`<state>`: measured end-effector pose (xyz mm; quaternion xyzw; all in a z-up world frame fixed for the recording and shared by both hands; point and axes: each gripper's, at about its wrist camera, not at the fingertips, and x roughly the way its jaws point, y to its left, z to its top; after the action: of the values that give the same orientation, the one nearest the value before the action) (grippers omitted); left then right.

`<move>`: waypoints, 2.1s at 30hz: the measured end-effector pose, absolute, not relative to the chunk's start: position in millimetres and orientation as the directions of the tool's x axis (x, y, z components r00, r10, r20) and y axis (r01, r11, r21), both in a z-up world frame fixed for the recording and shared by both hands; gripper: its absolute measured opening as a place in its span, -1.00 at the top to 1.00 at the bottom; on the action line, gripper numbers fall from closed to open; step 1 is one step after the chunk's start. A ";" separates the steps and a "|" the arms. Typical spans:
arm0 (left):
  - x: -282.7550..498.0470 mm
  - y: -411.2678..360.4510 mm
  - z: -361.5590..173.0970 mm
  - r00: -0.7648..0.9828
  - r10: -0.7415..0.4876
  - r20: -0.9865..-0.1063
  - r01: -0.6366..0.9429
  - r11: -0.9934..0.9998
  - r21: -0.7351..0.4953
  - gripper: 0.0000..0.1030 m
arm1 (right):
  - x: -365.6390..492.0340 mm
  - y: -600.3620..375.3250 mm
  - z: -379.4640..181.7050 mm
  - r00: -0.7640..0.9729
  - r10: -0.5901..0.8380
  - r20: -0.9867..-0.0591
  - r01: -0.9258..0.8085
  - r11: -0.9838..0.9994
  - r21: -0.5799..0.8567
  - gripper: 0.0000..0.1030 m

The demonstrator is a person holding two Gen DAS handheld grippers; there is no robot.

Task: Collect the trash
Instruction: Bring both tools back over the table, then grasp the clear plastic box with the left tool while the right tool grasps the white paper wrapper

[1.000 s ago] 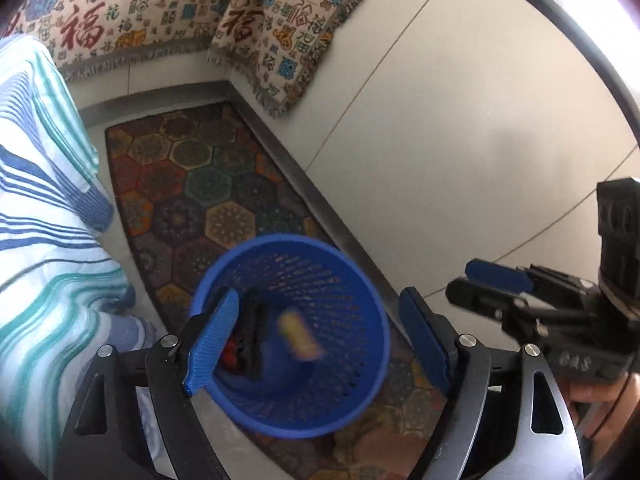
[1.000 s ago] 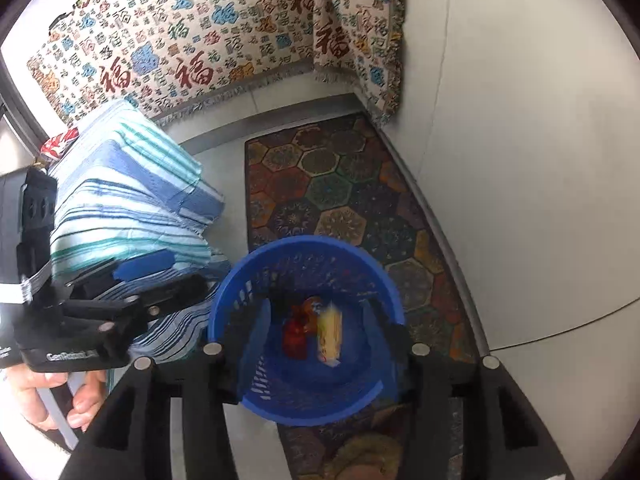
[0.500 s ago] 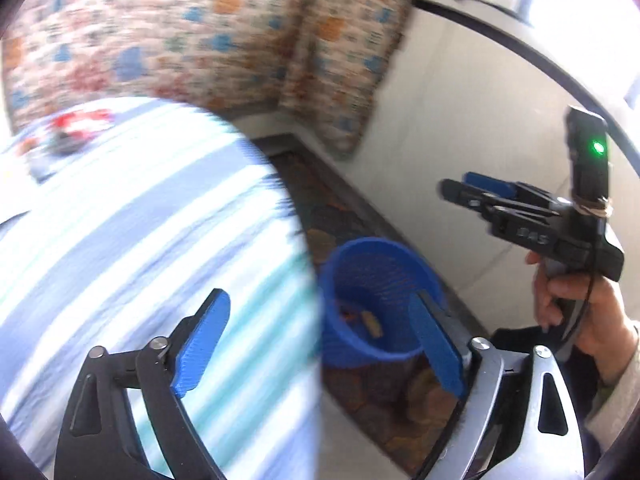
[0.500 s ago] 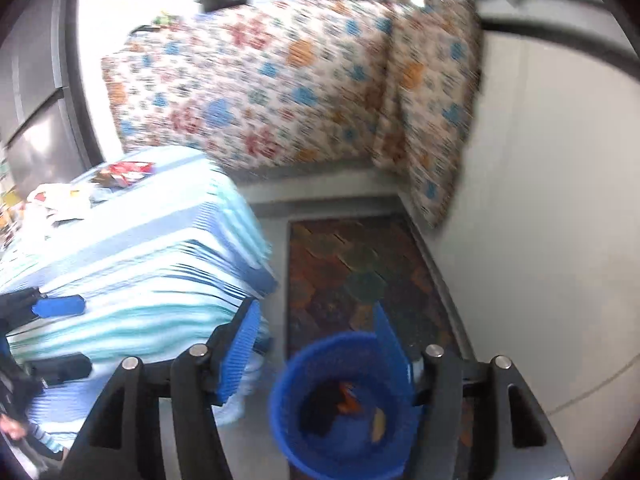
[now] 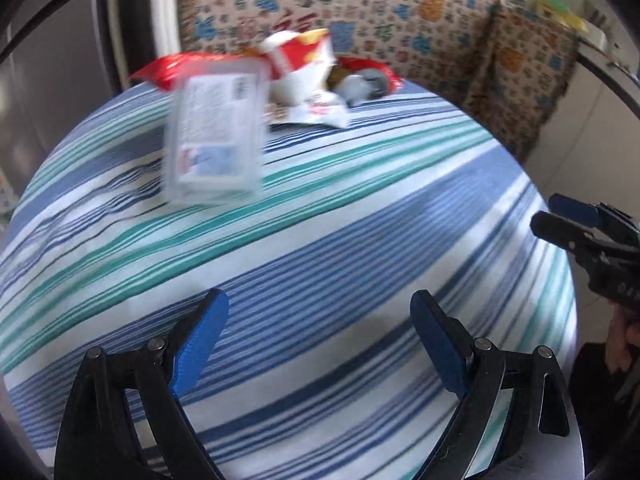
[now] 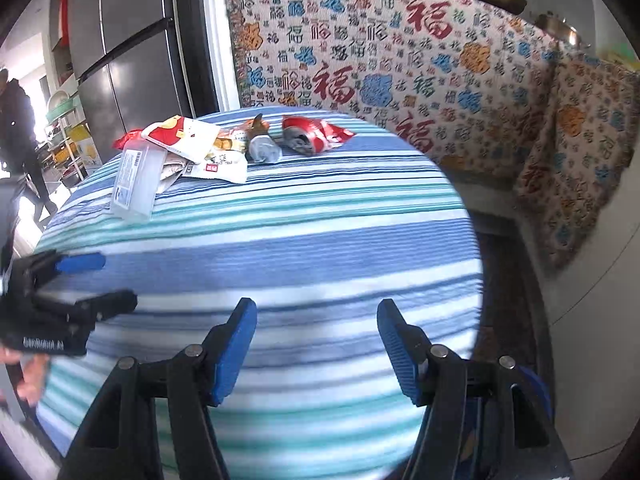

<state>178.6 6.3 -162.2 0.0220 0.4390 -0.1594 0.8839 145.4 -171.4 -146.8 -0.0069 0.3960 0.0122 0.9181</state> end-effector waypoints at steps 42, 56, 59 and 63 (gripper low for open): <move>252.5 14.4 -144.5 0.657 -0.209 -0.724 0.223 0.972 -0.078 -0.36 | 233.1 -131.6 -180.9 0.624 -0.056 -0.780 0.072 0.997 -0.014 -0.57; 208.2 46.2 -148.5 0.474 -0.221 -0.852 0.244 0.963 -0.115 -0.40 | 232.9 -131.8 -181.1 0.624 -0.055 -0.780 0.071 0.997 -0.014 -0.57; 211.6 43.2 -157.4 0.496 -0.202 -0.845 0.239 0.967 -0.092 -0.63 | 232.9 -131.6 -181.0 0.624 -0.054 -0.779 0.071 0.997 -0.013 -0.57; 210.5 38.2 -161.4 0.539 -0.159 -0.827 0.251 0.968 -0.022 -0.69 | 231.5 -134.2 -180.6 0.629 -0.036 -0.776 0.069 0.998 0.010 -0.58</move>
<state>210.5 38.2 -161.4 0.0494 0.4655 -0.1169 0.8759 231.5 -134.2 -180.6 0.0193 0.4295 -0.0291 0.9024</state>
